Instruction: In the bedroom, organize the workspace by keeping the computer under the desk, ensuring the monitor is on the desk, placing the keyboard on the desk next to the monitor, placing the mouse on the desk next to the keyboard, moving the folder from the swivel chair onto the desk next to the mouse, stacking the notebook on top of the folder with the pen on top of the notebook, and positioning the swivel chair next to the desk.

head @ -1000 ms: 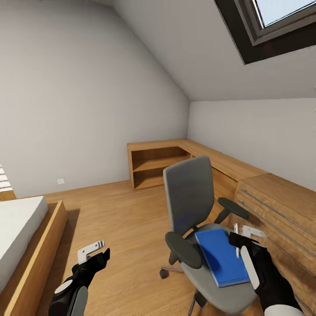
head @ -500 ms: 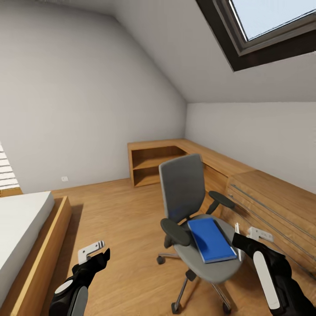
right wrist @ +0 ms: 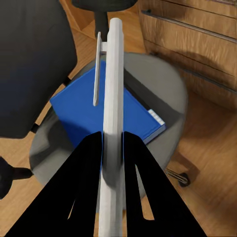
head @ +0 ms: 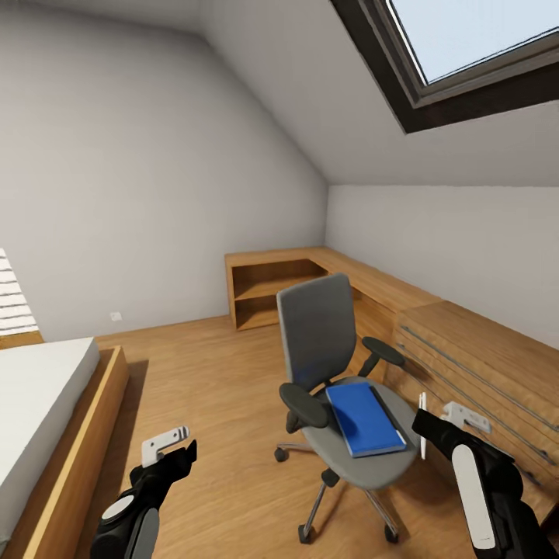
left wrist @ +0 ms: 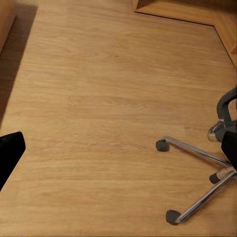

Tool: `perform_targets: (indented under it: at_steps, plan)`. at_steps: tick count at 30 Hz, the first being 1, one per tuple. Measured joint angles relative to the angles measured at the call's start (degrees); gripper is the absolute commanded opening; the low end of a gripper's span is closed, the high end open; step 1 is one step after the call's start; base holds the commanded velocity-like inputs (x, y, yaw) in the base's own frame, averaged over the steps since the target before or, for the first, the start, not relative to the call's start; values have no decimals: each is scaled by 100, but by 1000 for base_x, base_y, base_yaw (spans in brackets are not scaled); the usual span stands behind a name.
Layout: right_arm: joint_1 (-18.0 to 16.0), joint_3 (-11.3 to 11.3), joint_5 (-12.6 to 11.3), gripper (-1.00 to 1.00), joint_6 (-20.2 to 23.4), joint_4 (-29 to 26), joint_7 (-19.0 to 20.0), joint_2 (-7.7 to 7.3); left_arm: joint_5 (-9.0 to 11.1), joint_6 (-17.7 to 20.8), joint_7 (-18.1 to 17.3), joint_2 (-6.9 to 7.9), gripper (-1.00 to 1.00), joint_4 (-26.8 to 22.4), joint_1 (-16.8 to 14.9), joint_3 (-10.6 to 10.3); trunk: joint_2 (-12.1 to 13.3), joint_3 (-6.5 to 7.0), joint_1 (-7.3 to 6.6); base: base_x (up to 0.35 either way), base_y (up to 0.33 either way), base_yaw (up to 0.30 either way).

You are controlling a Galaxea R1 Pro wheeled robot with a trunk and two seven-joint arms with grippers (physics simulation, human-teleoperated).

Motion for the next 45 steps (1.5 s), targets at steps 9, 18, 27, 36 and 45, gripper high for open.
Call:
perform_targets:
  at_steps: [9, 18, 27, 36, 45]
  plan:
    - [1, -31, -1, -100, -1, -7, 0, 5, -7, 7, 0, 0, 100, -2, 34, -45, 361, 184, -198, 0, 0, -192]
    - [1, -57, -2, -100, -1, -5, 0, 5, -3, 8, 0, 0, 100, -2, 36, -47, 722, 364, -395, 0, 0, -230]
    - [1, -59, -1, -100, 7, -7, 0, 2, -4, 8, 0, 0, 100, -3, 37, -46, 1083, 524, -593, 0, 0, -32]
    - [2, -59, 5, -100, 1, -5, 0, 4, -8, 10, 5, 0, 100, 6, 36, -47, 1445, 700, -791, 0, 0, -216]
    - [2, -89, 8, -100, -10, -5, 0, -4, -9, 16, 6, 0, 100, 7, 36, -55, 1806, 880, -989, 0, 0, -256]
